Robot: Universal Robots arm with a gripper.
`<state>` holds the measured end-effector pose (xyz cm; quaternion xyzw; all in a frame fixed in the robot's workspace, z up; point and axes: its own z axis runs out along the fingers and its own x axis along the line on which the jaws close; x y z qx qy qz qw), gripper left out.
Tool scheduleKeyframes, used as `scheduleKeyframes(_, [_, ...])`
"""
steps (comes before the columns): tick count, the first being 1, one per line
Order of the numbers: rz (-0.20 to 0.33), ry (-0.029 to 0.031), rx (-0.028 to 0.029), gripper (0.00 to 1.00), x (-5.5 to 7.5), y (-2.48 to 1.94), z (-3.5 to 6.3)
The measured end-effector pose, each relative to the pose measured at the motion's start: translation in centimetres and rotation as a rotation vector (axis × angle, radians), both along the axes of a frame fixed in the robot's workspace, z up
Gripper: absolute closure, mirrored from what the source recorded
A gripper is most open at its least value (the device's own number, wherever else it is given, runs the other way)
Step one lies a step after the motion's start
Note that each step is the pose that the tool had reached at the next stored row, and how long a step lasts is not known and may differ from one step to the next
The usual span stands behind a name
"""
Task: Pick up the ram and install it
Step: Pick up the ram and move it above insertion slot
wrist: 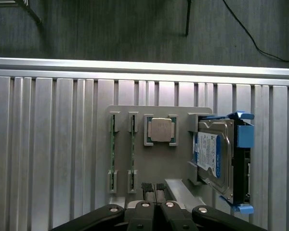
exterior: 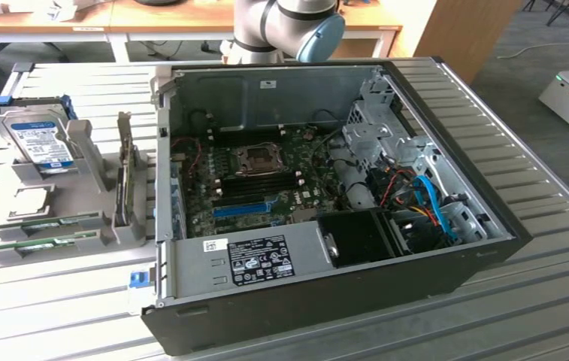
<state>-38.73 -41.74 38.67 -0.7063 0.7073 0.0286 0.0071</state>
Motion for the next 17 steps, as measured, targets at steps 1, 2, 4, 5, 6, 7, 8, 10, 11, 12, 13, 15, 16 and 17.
scheduleKeyframes(1, [0.000, 0.0000, 0.0000, 0.90, 0.00, 0.00, 0.00])
scheduleKeyframes(2, [0.000, 0.0000, -0.0001, 0.90, 0.00, 0.00, 0.00])
scheduleKeyframes(4, [0.000, 0.0000, -0.0001, 0.90, -0.01, 0.00, 0.00])
scheduleKeyframes(5, [0.000, -0.0001, 0.0000, 0.90, -0.01, 0.00, 0.00])
scheduleKeyframes(6, [0.000, -0.0001, 0.0000, 0.90, 0.00, 0.00, 0.00])
scheduleKeyframes(7, [0.000, -0.0001, -0.0001, 0.90, -0.01, 0.00, 0.00])
scheduleKeyframes(8, [0.000, -0.0001, -0.0001, 0.90, -0.01, 0.00, -0.02])
scheduleKeyframes(10, [0.000, -0.0002, 0.0000, 0.90, -0.01, 0.00, -0.09])
scheduleKeyframes(11, [0.000, -0.0002, 0.0000, 0.90, -0.01, 0.00, -0.13])
scheduleKeyframes(12, [0.000, -0.0002, 0.0000, 0.90, -0.01, 0.00, -0.19])
scheduleKeyframes(13, [0.000, -0.0002, 0.0001, 0.90, -0.01, -0.01, -0.26])
scheduleKeyframes(15, [0.000, -0.0002, 0.0000, 0.90, -0.01, -0.03, -0.46])
scheduleKeyframes(16, [0.000, -0.0003, 0.0001, 0.90, -0.01, -0.04, -0.59])
scheduleKeyframes(17, [0.000, -0.0003, 0.0000, 0.90, -0.01, -0.05, -0.72])
